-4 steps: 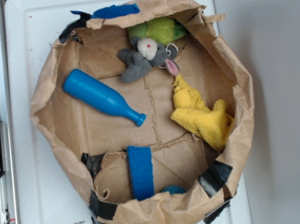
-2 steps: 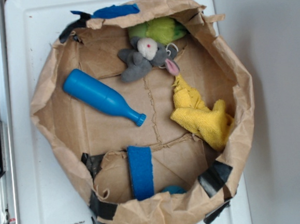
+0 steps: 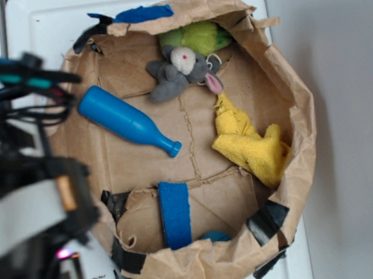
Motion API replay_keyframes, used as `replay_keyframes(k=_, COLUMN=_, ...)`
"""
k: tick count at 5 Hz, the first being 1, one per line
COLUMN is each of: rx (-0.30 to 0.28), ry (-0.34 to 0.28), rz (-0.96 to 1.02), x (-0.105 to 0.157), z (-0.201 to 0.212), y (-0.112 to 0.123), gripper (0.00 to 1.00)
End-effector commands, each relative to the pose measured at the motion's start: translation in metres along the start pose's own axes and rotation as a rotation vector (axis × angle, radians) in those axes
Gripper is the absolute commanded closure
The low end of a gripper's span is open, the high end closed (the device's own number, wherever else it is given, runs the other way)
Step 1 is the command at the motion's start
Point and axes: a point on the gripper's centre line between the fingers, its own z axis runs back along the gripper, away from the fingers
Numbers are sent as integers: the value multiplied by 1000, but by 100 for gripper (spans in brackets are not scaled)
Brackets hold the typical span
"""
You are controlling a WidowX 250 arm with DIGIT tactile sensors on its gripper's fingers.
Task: Grab the blue ball.
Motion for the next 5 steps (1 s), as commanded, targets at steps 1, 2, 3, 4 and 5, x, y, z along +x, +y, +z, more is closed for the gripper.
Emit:
replay_keyframes(k=1, rx=-170, ry=-43, rz=-309, x=24, z=-10, y=11, gripper=0)
replay_keyframes(k=2, rx=-211, ry=45, rz=-549, x=30, z=-29, y=22, gripper=0)
replay_keyframes(k=3, rx=-211, ry=45, rz=-549, x=30, z=-29, y=22, gripper=0)
replay_keyframes(k=4, rx=-211, ry=45, rz=-549, x=30, z=-29, y=22, gripper=0)
replay_keyframes(k=5, rx=-211, ry=45, rz=-549, x=30, z=-29, y=22, gripper=0)
